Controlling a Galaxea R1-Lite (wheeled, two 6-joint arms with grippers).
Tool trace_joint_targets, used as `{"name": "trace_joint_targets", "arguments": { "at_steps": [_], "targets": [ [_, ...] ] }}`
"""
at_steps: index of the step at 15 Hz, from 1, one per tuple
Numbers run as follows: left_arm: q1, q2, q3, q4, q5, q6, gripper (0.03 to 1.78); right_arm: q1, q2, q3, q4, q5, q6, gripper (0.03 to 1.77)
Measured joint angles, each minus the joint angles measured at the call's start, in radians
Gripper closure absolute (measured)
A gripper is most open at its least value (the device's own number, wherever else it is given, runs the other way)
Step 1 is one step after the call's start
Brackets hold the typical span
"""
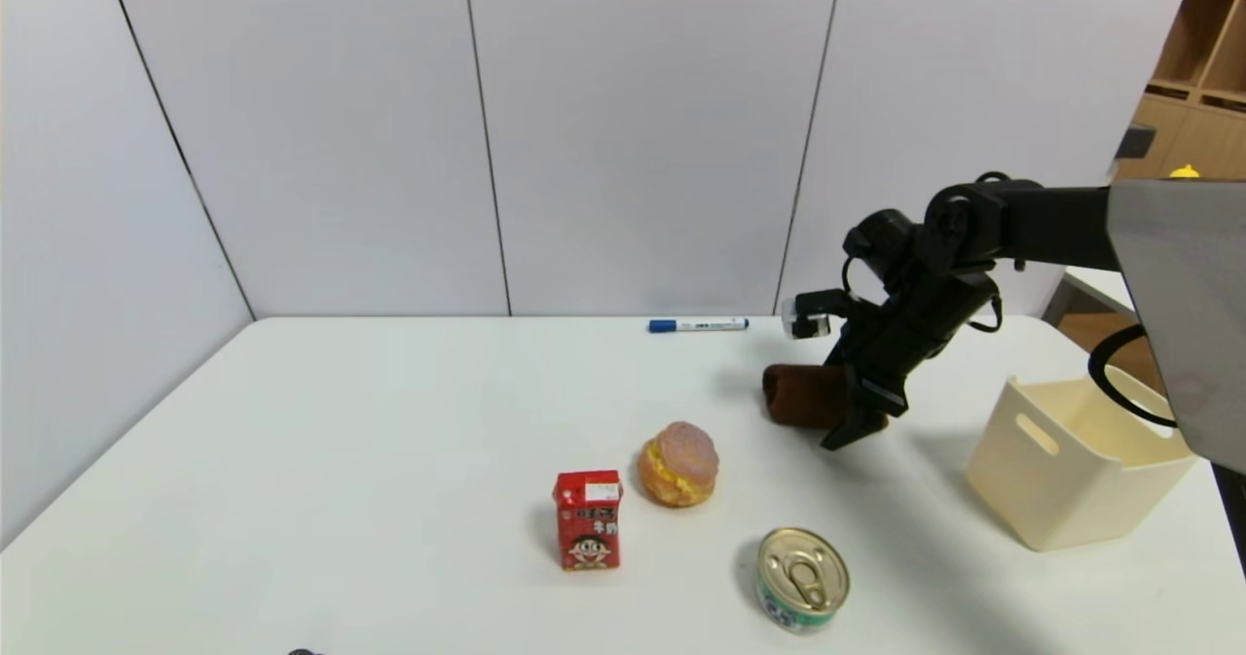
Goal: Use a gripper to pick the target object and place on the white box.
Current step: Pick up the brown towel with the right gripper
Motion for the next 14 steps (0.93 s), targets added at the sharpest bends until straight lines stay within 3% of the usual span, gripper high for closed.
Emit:
{"name": "trace_joint_targets", "arguments": {
  "at_steps": [14],
  "targets": [
    [0.000,0.000,0.000,0.000,0.000,0.000,0.12,0.016,-0.003,0.000,-0.005,0.000,0.018,0.09]
  ]
}}
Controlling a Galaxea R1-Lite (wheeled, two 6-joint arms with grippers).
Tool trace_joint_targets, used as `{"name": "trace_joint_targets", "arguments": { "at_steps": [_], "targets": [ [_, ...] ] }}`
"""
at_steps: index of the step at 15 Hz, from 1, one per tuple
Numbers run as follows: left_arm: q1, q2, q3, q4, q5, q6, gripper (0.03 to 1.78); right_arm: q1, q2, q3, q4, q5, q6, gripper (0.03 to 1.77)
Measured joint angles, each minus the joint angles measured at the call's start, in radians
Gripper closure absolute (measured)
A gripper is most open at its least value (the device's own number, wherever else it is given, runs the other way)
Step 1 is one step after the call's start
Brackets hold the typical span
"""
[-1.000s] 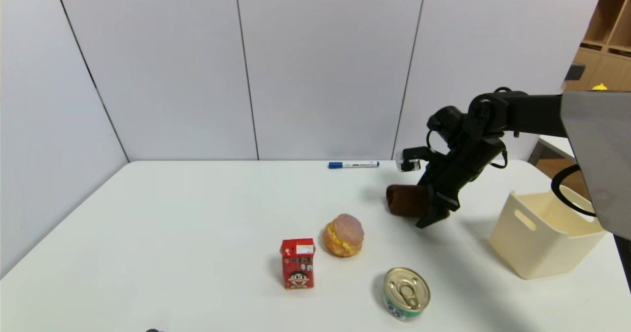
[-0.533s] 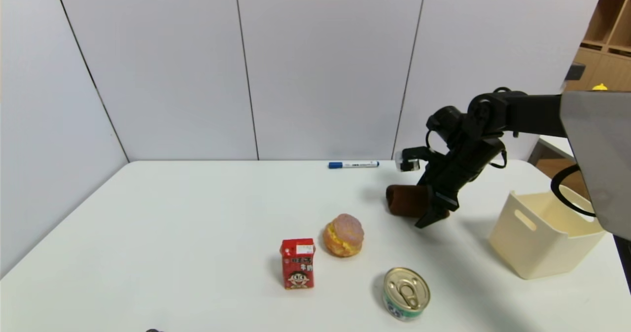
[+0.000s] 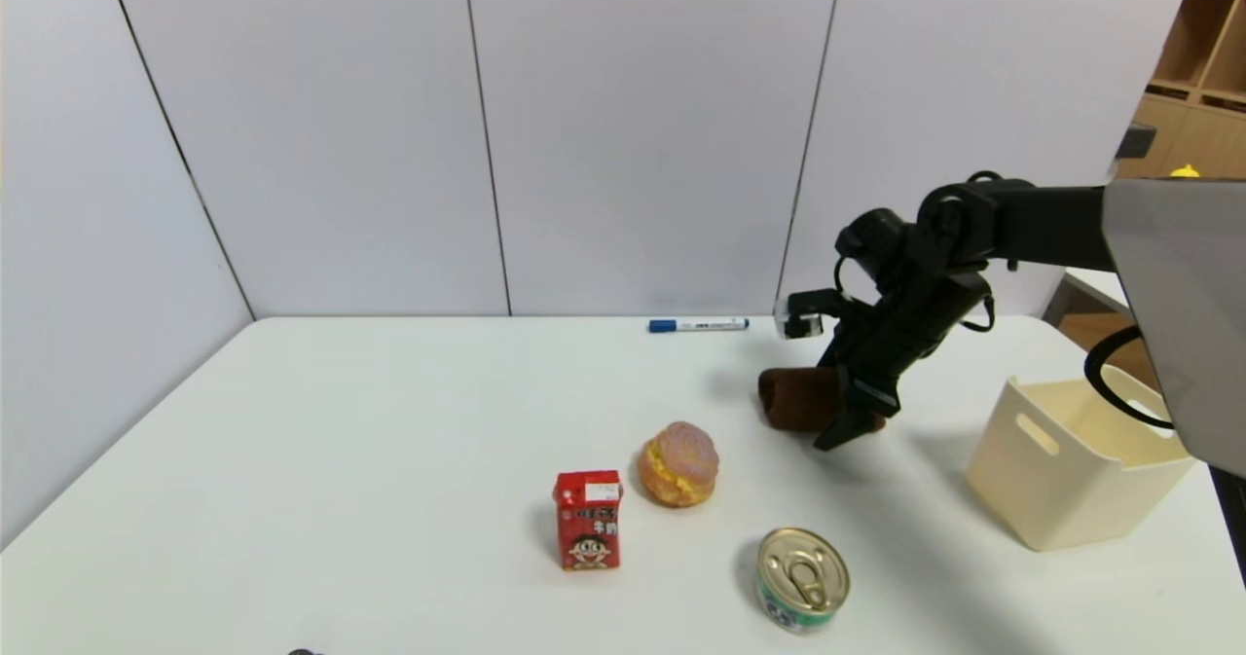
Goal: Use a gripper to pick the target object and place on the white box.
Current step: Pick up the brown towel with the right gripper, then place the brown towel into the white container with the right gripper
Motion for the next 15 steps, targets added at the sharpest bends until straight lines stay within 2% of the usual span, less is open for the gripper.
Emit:
{"name": "trace_joint_targets", "arguments": {
  "at_steps": [5,6,10,13,14,15],
  "targets": [
    [0.000,0.000,0.000,0.000,0.000,0.000,0.12,-0.004,0.002,0.000,-0.001,-0.001,-0.001,0.09],
    [0.000,0.000,0.000,0.000,0.000,0.000,0.12,-0.003,0.002,0.000,-0.002,-0.004,-0.001,0.14],
    [0.000,0.000,0.000,0.000,0.000,0.000,0.12,-0.003,0.002,0.000,-0.013,-0.001,0.003,0.76],
    [0.000,0.000,0.000,0.000,0.000,0.000,0.12,-0.005,0.002,0.000,-0.052,-0.001,0.004,1.03],
    [0.000,0.000,0.000,0.000,0.000,0.000,0.12,-0.006,0.002,0.000,-0.056,-0.001,0.005,1.22],
    [0.000,0.000,0.000,0.000,0.000,0.000,0.12,-0.008,0.002,0.000,-0.055,-0.003,0.004,1.27]
  ]
}}
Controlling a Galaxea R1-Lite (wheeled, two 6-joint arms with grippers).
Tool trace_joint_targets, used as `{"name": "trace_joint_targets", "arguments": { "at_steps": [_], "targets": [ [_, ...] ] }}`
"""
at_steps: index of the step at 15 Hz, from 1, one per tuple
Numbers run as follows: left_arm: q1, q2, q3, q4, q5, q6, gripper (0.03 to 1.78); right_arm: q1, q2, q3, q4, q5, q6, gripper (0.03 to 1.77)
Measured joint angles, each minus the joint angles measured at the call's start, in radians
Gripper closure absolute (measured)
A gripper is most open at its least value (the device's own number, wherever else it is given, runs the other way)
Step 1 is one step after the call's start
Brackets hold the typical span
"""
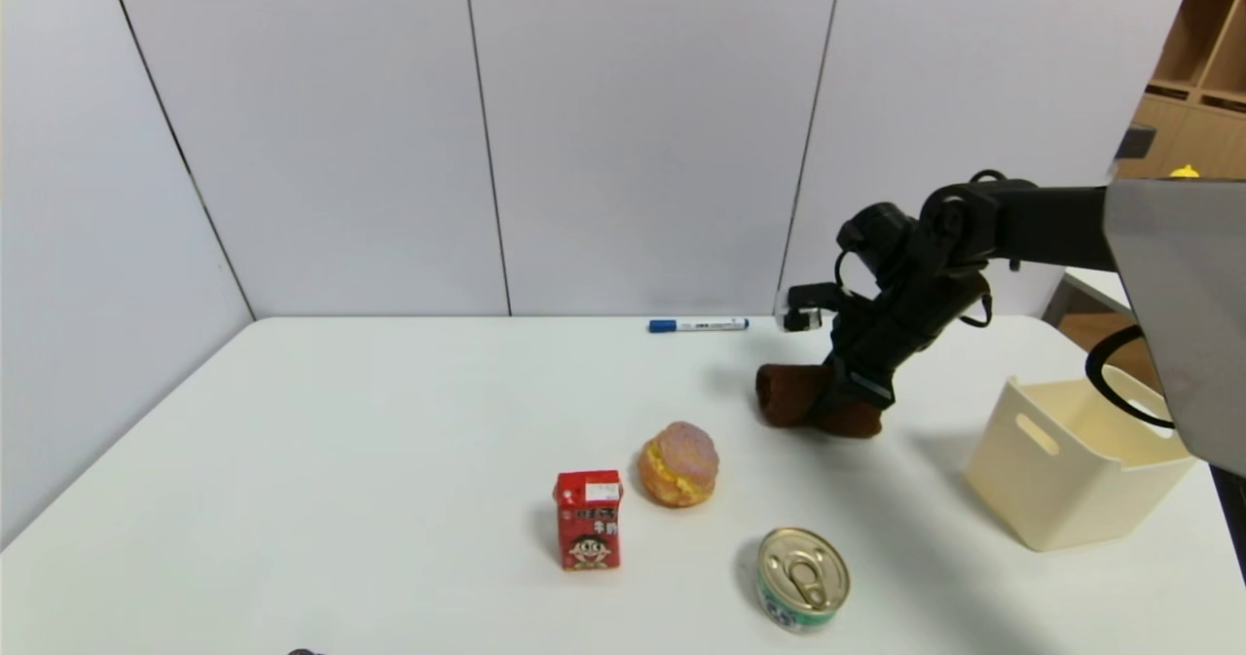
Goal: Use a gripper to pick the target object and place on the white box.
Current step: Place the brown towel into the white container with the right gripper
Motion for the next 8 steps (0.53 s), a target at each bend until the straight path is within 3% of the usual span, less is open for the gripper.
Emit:
{"name": "trace_joint_targets", "arguments": {
  "at_steps": [8],
  "targets": [
    [0.000,0.000,0.000,0.000,0.000,0.000,0.12,-0.012,-0.004,0.000,0.002,0.001,-0.007,1.27]
  ]
}}
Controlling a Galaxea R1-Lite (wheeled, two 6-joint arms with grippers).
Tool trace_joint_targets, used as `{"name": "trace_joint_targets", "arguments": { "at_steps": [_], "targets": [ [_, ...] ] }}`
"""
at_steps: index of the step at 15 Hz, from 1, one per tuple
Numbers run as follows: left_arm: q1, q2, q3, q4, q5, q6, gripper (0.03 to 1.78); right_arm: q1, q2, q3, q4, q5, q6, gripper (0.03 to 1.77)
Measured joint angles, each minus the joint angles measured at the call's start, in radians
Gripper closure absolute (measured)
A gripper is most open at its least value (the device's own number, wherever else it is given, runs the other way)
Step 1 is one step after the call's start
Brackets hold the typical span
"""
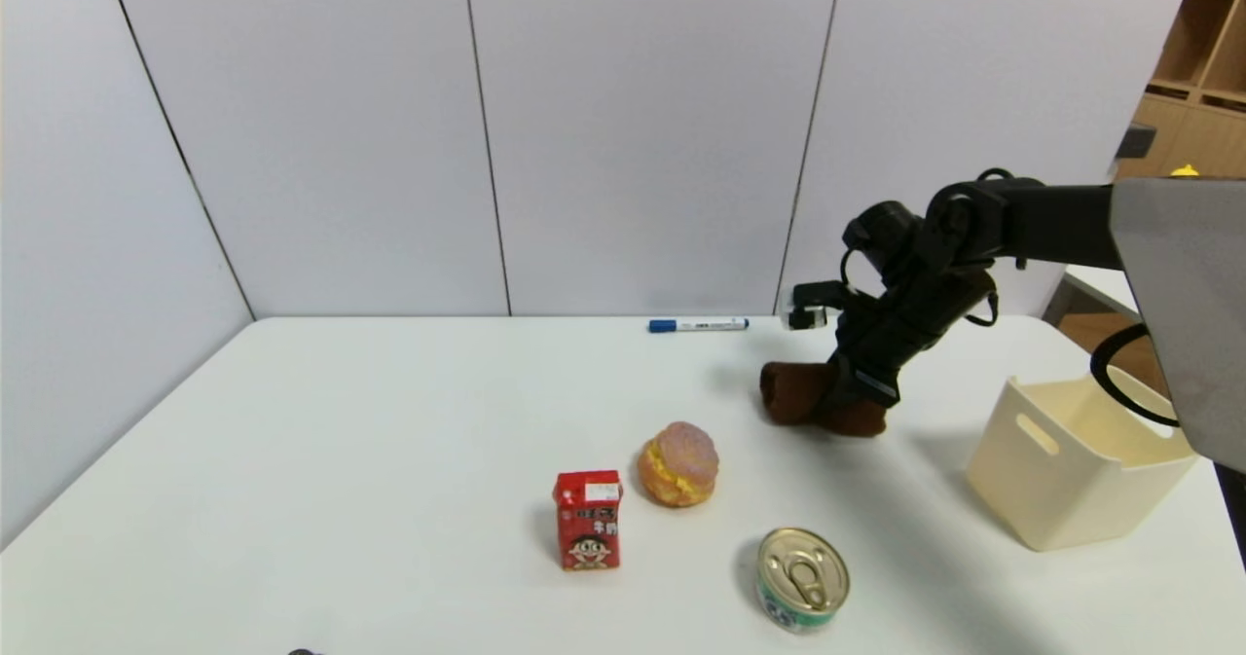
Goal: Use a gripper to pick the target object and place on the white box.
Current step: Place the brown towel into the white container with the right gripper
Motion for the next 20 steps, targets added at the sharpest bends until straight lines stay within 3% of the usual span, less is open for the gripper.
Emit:
{"name": "trace_joint_targets", "arguments": {
  "at_steps": [9,14,20],
  "targets": [
    [0.000,0.000,0.000,0.000,0.000,0.000,0.12,-0.009,-0.090,0.001,-0.076,0.000,0.013,1.27],
    [0.000,0.000,0.000,0.000,0.000,0.000,0.12,-0.029,-0.182,0.002,-0.077,0.001,0.131,1.27],
    [0.000,0.000,0.000,0.000,0.000,0.000,0.12,-0.121,-0.325,0.003,-0.097,0.000,0.154,1.27]
  ]
}}
